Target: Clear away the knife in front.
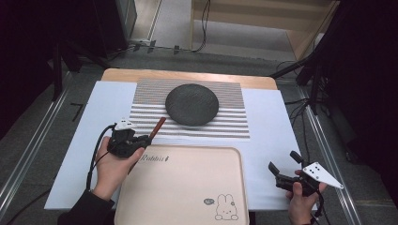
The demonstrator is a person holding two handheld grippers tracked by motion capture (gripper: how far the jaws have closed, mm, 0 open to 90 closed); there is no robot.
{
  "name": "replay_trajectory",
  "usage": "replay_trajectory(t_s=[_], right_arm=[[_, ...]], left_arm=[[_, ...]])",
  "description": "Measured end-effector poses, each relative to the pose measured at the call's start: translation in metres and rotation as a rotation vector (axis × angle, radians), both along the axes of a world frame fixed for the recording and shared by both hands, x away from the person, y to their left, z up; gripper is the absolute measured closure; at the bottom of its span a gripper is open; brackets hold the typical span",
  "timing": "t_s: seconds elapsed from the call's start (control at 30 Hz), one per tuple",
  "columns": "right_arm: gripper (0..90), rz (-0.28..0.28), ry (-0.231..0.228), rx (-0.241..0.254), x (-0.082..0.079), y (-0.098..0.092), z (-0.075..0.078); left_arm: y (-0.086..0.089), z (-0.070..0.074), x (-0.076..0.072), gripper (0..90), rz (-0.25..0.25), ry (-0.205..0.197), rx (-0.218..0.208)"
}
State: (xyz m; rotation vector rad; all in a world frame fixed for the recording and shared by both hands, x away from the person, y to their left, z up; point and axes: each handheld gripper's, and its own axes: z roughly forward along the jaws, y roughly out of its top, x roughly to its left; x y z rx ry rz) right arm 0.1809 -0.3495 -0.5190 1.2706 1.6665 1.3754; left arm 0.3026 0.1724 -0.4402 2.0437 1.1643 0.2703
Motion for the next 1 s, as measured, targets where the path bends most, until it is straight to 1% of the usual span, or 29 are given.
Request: replay_trajectory(t_s=[0.1,0.13,0.23,0.3,0.37,0.43,0.63,0.83,1.0], right_arm=[[0.5,0.0,0.0,0.0,0.0,0.0,0.0],[0.5,-0.001,0.001,0.001,0.0,0.0,0.0],[0.5,0.0,0.001,-0.001,0.0,0.0,0.0],[0.5,0.0,0.001,0.0,0.0,0.0,0.0],[0.6,0.0,0.001,-0.002,0.0,0.0,0.0],[0.5,0.0,0.001,-0.002,0.0,0.0,0.0],[0.6,0.0,0.002,-0.001,0.0,0.0,0.0],[0.5,-0.001,0.003,-0.003,0.0,0.001,0.0],[0.5,-0.001,0.002,-0.003,0.0,0.0,0.0]], left_arm=[[0.0,-0.002,-0.006,77.1,-0.003,0.002,-0.006],[0.0,-0.003,-0.009,77.1,-0.007,0.003,0.003],[-0.001,-0.006,-0.015,77.1,-0.008,0.009,-0.004],[-0.002,-0.008,-0.019,77.1,-0.014,0.008,0.004],[-0.002,-0.01,-0.023,77.1,-0.02,0.011,0.0],[-0.001,-0.012,-0.027,77.1,-0.014,0.015,-0.014],[0.001,-0.016,-0.037,77.1,-0.013,0.023,-0.029],[0.0,-0.02,-0.05,77.1,-0.014,0.017,-0.027],[0.0,-0.024,-0.06,77.1,-0.012,0.025,-0.035]])
